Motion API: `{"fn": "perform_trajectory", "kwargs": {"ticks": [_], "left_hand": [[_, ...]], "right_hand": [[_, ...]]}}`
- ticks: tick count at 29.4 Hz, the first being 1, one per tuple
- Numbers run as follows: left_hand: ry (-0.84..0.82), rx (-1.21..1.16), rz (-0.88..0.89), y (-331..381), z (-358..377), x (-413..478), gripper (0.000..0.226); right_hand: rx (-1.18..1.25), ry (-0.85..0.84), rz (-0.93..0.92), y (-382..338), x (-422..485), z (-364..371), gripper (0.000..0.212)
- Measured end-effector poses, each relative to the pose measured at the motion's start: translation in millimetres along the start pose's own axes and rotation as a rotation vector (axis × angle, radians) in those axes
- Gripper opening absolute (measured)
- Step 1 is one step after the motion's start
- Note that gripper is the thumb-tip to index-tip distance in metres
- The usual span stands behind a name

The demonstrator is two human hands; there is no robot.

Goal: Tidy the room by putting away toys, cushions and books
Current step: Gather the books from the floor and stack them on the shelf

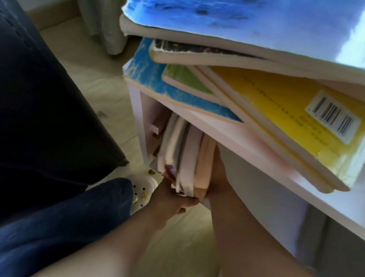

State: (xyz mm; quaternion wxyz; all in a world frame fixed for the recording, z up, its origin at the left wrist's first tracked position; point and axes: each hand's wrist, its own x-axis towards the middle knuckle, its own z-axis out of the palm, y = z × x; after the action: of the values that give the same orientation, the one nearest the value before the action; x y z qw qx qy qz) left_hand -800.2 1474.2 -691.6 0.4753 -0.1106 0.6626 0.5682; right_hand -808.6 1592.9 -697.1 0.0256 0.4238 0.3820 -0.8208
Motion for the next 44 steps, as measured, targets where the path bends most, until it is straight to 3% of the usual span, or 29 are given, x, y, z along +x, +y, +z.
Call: {"fn": "perform_trajectory", "kwargs": {"ticks": [4,6,10,14,17,21,23,27,30,33,35,39,44], "left_hand": [[0.039,-0.010,-0.059,5,-6,1,0.039],[0.069,-0.052,-0.069,8,-5,-1,0.034],[0.181,-0.065,-0.101,9,-4,3,0.035],[0.146,0.025,-0.110,8,-2,6,0.041],[0.149,0.084,-0.106,8,-1,-2,0.040],[0.190,0.150,-0.156,11,-6,-14,0.047],[0.193,0.149,-0.187,16,-8,-21,0.045],[0.185,0.244,-0.138,28,-6,-43,0.027],[0.169,0.286,-0.030,39,1,-65,0.017],[0.237,0.378,0.037,57,0,-87,0.013],[0.241,0.451,0.020,67,-5,-97,0.013],[0.218,0.647,0.088,83,-16,-117,0.015],[0.273,0.669,0.164,94,-29,-127,0.015]], "right_hand": [[-0.013,0.135,-0.082,13,11,8,0.059],[-0.020,0.097,-0.066,12,10,7,0.055],[0.001,0.126,-0.041,9,19,8,0.046],[0.011,0.197,-0.069,9,22,10,0.054],[-0.111,0.297,-0.089,12,21,-2,0.056],[-0.178,0.327,-0.007,24,6,-12,0.034],[-0.274,0.355,-0.002,26,-8,-18,0.040],[-0.341,0.283,-0.044,9,-60,-10,0.027],[-0.270,0.181,-0.195,-11,-91,0,0.024],[-0.296,0.052,-0.324,-25,-111,17,0.053],[-0.392,0.004,-0.347,-26,-120,23,0.059],[-0.627,0.044,-0.433,-29,-131,20,0.063],[-0.582,0.006,-0.436,-36,-142,23,0.051]]}}
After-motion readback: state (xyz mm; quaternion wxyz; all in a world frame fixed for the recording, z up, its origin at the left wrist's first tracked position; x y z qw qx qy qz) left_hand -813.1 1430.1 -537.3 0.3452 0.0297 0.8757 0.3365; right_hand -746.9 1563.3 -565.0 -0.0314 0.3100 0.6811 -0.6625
